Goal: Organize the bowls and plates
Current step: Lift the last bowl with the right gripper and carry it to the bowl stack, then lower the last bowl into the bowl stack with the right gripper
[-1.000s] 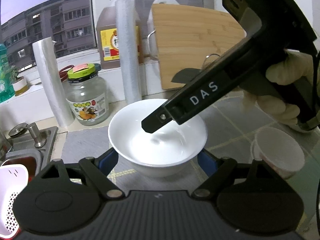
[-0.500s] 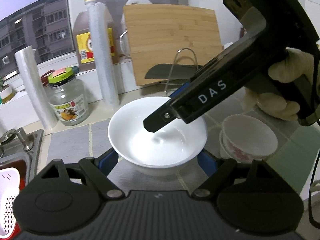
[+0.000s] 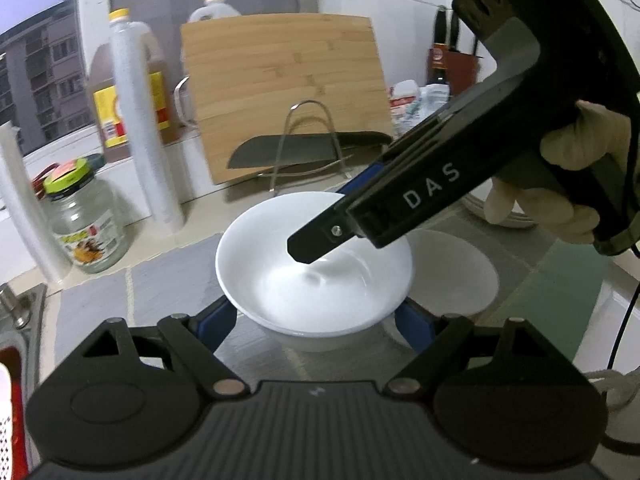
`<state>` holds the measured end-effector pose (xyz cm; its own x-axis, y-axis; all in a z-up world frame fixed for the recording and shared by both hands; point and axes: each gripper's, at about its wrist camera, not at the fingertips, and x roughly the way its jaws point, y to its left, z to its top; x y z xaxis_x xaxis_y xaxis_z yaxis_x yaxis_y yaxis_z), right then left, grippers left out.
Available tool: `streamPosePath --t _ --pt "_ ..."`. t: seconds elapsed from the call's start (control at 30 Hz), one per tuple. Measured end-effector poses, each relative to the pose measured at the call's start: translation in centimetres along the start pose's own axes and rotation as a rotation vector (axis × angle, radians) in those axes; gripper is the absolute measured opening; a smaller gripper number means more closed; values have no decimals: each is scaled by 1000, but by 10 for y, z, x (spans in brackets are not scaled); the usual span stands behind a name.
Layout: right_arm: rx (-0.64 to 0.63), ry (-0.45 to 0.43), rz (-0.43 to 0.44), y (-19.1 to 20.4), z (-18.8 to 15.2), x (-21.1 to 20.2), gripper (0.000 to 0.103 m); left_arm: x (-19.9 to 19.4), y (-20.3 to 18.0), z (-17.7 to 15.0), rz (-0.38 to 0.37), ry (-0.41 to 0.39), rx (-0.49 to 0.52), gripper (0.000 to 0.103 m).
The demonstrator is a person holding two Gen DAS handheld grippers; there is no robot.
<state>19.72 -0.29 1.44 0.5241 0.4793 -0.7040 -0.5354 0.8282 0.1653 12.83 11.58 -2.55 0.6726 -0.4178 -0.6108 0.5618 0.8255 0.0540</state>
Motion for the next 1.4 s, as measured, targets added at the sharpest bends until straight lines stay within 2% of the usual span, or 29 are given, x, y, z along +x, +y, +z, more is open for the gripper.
streamPosePath --t 0.47,0.77,1.4 --pt "68 -34 -107 -30 -33 -47 59 17 -41 16 -114 -28 72 86" --pt "122 -13 -146 -49 -55 -56 59 33 -61 16 -170 -12 93 86" --pt "132 42 -129 -57 -65 -38 60 53 -60 9 -177 54 69 86"
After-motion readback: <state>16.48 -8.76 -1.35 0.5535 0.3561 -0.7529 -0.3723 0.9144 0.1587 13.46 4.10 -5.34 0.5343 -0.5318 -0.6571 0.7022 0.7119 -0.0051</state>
